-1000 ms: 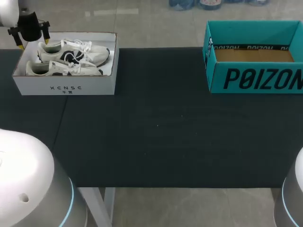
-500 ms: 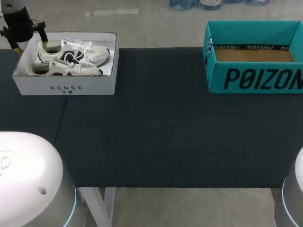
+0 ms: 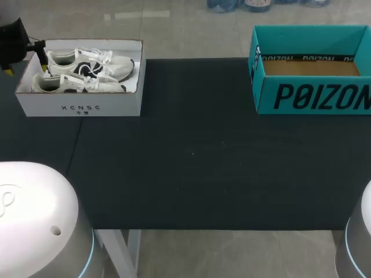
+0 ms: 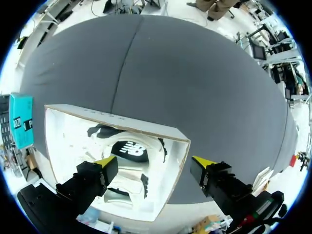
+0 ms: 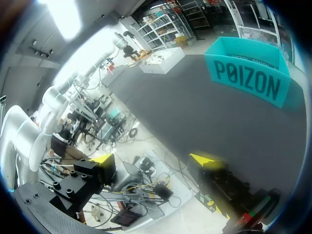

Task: Take the shoe out of the shoebox, open the shoe tongue, remove and reinsert the insole, then place the shoe into the shoebox

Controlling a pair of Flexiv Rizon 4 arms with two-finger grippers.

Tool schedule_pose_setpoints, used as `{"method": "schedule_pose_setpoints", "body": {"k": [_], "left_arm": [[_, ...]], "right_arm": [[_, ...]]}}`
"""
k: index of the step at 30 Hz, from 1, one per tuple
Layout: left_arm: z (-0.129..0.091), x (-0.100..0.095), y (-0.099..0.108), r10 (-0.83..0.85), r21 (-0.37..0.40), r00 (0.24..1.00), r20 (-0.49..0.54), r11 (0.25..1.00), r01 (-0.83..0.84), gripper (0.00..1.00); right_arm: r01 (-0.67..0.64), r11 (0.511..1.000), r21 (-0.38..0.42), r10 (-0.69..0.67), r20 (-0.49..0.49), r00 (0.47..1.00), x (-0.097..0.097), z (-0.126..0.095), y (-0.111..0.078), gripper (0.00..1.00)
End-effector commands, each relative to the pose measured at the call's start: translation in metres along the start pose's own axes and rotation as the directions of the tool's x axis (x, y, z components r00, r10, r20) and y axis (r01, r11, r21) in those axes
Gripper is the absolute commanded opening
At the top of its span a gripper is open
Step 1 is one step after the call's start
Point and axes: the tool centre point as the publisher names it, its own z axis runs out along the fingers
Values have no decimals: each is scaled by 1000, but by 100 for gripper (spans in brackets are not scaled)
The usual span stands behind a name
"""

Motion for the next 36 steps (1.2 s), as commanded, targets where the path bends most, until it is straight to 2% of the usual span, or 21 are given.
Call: {"method": "schedule_pose_setpoints", "body": {"k": [1,13,35,36], "left_arm": [[20,0,8,-17,14,1000,-2,1000,17,100],[45,-3,13,-50,30,999,10,998,50,100],[65,-1,20,-69,66,998,7,995,69,100],[66,-1,21,-69,68,998,7,995,68,98]], "right_arm": [[1,1000,-9,2,267,964,8,1,-5,100],[1,1000,-9,2,267,964,8,1,-5,100],[1,1000,-9,2,267,964,8,1,-5,100],[1,1000,-9,2,267,964,8,1,-5,100]]}}
